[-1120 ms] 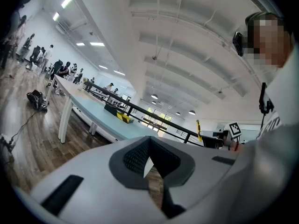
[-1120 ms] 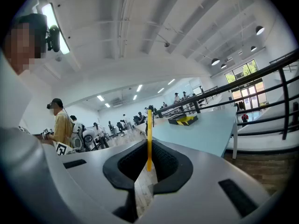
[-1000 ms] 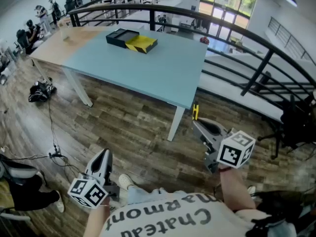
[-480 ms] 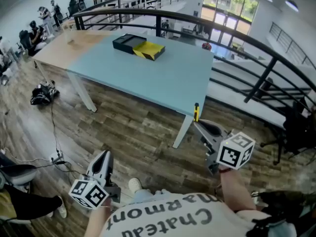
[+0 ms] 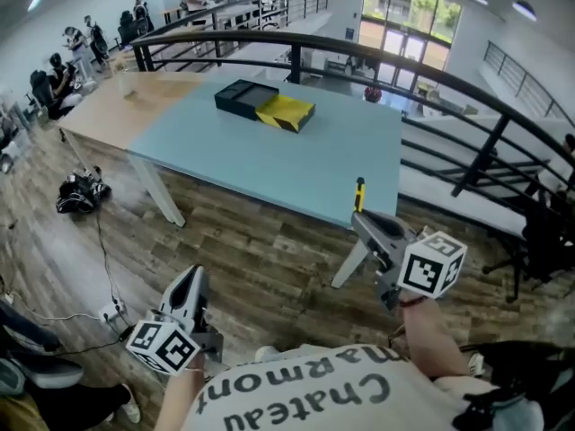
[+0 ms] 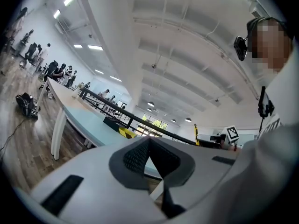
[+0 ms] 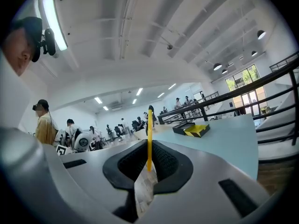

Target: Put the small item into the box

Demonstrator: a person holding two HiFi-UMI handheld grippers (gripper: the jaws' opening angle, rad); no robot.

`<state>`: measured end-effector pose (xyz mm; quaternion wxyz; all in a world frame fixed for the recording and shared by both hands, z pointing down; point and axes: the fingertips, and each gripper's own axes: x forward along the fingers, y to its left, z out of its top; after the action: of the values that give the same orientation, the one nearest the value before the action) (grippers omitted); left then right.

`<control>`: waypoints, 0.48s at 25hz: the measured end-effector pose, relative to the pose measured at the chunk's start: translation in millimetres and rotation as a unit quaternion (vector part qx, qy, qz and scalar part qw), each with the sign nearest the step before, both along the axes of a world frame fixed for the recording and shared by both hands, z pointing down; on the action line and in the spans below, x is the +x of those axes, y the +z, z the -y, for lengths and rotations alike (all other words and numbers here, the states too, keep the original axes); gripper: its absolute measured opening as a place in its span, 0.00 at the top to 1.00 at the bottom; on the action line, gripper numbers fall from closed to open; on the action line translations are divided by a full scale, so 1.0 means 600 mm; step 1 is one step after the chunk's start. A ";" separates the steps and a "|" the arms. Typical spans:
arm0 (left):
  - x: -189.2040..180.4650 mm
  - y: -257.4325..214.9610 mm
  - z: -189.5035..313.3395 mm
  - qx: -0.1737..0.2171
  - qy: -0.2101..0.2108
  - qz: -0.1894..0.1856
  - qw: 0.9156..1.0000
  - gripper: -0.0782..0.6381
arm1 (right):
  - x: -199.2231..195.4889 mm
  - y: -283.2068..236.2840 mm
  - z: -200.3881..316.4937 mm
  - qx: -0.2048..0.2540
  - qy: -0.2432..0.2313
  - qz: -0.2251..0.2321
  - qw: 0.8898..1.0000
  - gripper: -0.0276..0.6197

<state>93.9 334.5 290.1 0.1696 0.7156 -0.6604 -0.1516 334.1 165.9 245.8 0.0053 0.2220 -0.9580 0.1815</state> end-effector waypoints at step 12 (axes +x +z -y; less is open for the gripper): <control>-0.145 0.009 0.027 -0.015 0.023 0.007 1.000 0.89 | -0.163 0.030 0.029 -0.029 0.012 -0.009 0.999 0.88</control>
<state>6.6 318.3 295.3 0.1789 0.7290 -0.6473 -0.1323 236.1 148.6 263.8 0.0184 0.2350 -0.9494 0.2075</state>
